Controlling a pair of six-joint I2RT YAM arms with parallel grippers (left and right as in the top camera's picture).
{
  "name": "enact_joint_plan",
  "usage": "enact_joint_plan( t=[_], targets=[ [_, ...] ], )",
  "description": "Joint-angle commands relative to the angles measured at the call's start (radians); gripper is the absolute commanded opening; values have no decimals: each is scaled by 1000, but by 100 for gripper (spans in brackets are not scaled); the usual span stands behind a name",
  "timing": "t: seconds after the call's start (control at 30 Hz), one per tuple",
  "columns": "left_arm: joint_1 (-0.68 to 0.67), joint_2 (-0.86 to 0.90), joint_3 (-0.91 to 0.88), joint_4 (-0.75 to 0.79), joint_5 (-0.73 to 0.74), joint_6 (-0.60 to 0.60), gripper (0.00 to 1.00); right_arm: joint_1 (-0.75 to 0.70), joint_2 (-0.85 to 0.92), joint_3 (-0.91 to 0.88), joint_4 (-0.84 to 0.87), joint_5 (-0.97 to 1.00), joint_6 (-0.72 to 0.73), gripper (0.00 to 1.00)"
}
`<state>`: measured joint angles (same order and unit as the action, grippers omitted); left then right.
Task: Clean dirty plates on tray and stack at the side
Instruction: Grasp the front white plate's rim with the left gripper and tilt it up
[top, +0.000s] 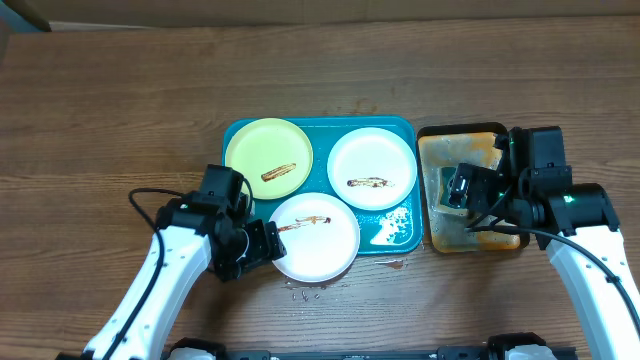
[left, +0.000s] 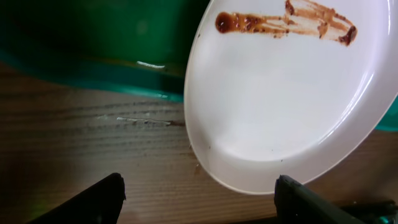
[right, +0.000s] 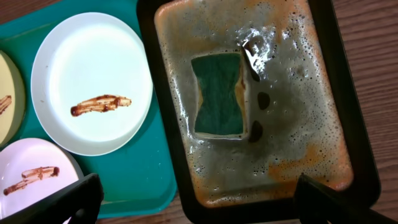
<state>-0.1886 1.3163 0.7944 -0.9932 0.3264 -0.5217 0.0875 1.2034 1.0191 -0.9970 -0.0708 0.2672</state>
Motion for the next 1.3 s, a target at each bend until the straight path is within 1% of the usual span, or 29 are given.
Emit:
enact_joint_plan(
  t=[0.0, 0.07, 0.2, 0.3, 0.4, 0.5, 0.53, 0.57, 0.67, 0.73, 0.77, 0.9, 1.0, 1.03, 1.13, 1.27],
  targets=[
    [-3, 77, -21, 45, 60, -34, 76, 7, -6, 26, -2, 10, -5, 100],
    [-4, 115, -21, 64, 60, -37, 74, 7, -6, 26, -2, 10, -5, 100],
    [-4, 184, -21, 90, 68, -37, 59, 7, -6, 26, -2, 10, -5, 100],
    [-4, 229, -21, 98, 68, -37, 57, 7, -6, 26, -2, 10, -5, 100],
    [-4, 261, -21, 97, 67, -36, 52, 7, -6, 26, -2, 10, -5, 100],
    [-3, 286, -21, 97, 67, -36, 38, 7, -6, 26, -2, 10, -5, 100],
    [-3, 291, -21, 97, 67, -36, 28, 7, -6, 26, -2, 10, -5, 100],
    [-3, 292, -21, 97, 67, -36, 23, 7, -6, 26, -2, 10, -5, 100],
    [-3, 292, -20, 97, 67, -36, 11, 7, -6, 26, -2, 10, -5, 100],
    [0, 292, -19, 97, 67, -35, 8, 7, -6, 26, -2, 10, -5, 100],
    [0, 292, -16, 97, 65, -30, 5, 7, -6, 26, -3, 10, -5, 100],
    [0, 292, 23, 74, 65, -18, 4, 7, -6, 26, -4, 10, -6, 100],
    [0, 292, 95, 45, 48, 41, 4, 7, -6, 26, -4, 10, -5, 100],
    [0, 292, 152, 13, 1, 70, 4, 7, -6, 26, -5, 10, -5, 100],
    [0, 292, 241, -22, -101, 127, 4, 7, -6, 26, -4, 10, -5, 100],
    [0, 292, 274, -12, -154, 171, 4, 7, -6, 26, -4, 10, -5, 100]
  ],
)
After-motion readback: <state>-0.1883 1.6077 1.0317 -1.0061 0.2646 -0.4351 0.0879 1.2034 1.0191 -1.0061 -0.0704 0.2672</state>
